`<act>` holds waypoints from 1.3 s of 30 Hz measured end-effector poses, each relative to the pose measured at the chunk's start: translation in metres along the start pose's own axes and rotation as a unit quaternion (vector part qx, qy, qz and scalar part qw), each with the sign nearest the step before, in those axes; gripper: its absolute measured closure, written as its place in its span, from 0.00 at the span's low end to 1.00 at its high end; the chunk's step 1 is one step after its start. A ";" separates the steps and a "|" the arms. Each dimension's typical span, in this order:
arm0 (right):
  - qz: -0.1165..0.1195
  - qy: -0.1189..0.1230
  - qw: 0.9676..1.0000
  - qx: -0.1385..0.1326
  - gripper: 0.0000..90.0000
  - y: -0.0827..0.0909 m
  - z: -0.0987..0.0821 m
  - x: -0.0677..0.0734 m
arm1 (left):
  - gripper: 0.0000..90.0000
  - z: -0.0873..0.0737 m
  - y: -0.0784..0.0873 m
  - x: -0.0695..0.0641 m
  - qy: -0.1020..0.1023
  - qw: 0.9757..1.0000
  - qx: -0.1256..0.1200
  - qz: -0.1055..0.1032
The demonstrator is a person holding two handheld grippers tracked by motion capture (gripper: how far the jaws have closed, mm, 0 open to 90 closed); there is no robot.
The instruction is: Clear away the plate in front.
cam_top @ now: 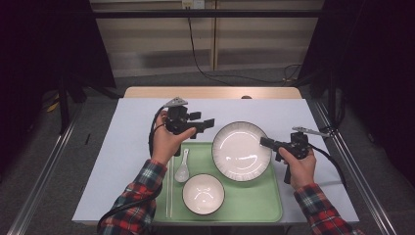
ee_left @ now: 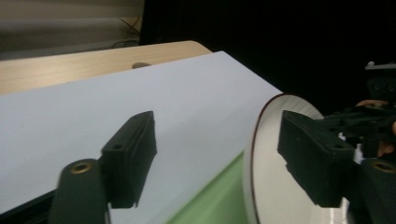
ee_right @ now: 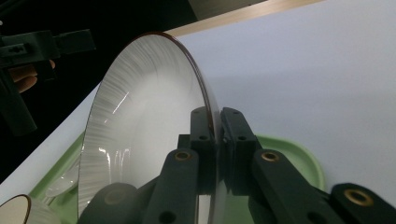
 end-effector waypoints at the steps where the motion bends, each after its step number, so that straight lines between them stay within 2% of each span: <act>1: -0.003 0.000 1.000 0.002 0.94 0.001 -0.001 -0.001 | 0.31 -0.001 0.002 0.002 0.002 1.000 0.002 0.002; 5: -0.009 -0.015 1.000 0.005 0.94 0.004 -0.003 -0.003 | 0.26 -0.007 0.011 0.011 0.005 1.000 0.006 0.018; 7: -0.014 -0.022 1.000 0.010 0.93 0.004 -0.006 -0.004 | 0.23 -0.012 0.017 0.016 0.021 0.999 0.021 0.032; 8: -0.015 -0.023 1.000 0.014 0.93 0.005 -0.007 -0.004 | 0.23 -0.014 0.020 0.018 0.017 0.999 0.026 0.036; 10: -0.016 -0.025 0.999 0.024 0.93 0.004 -0.010 -0.004 | 0.23 -0.015 0.024 0.022 0.017 0.999 0.021 0.043; 12: -0.017 -0.030 0.999 0.032 0.93 0.003 -0.013 -0.003 | 0.21 -0.017 0.028 0.026 0.008 0.998 0.018 0.053; 14: -0.012 -0.039 0.999 0.036 0.92 0.003 -0.015 -0.002 | 0.18 -0.018 0.031 0.029 0.013 0.998 0.013 0.057; 15: -0.012 -0.040 0.998 0.038 0.92 0.003 -0.016 -0.001 | 0.18 -0.019 0.033 0.031 0.009 0.998 0.014 0.062; 17: -0.013 -0.042 0.998 0.040 0.92 0.004 -0.018 0.000 | 0.17 -0.019 0.036 0.032 0.013 0.998 0.012 0.063; 21: -0.007 -0.053 0.998 0.043 0.92 0.008 -0.022 0.000 | 0.16 -0.022 0.040 0.035 0.007 0.997 0.009 0.070; 25: -0.005 -0.057 0.997 0.051 0.93 0.011 -0.026 0.000 | 0.15 -0.025 0.042 0.037 0.014 0.997 0.006 0.077; 30: -0.016 -0.030 0.997 0.064 0.93 0.013 -0.031 0.000 | 0.15 -0.033 0.046 0.044 0.016 0.996 0.011 0.087; 34: -0.032 -0.004 0.996 0.077 0.91 0.016 -0.035 -0.002 | 0.14 -0.041 0.047 0.048 0.026 0.996 0.014 0.089; 36: -0.037 0.016 0.996 0.078 0.89 0.017 -0.036 -0.002 | 0.14 -0.045 0.047 0.050 0.028 0.995 0.016 0.091; 39: -0.047 0.028 0.995 0.089 0.87 0.019 -0.040 -0.004 | 0.14 -0.049 0.047 0.052 0.031 0.995 0.019 0.091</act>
Point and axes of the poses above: each handheld gripper's, and its own axes: y roughly backward along the jaws, z roughly out of its top, x roughly to its left, the point moved 6 cm from there along -y, roughly forward along the jaws, and after that the axes turned 11 degrees about z, right-handed, at the moved point
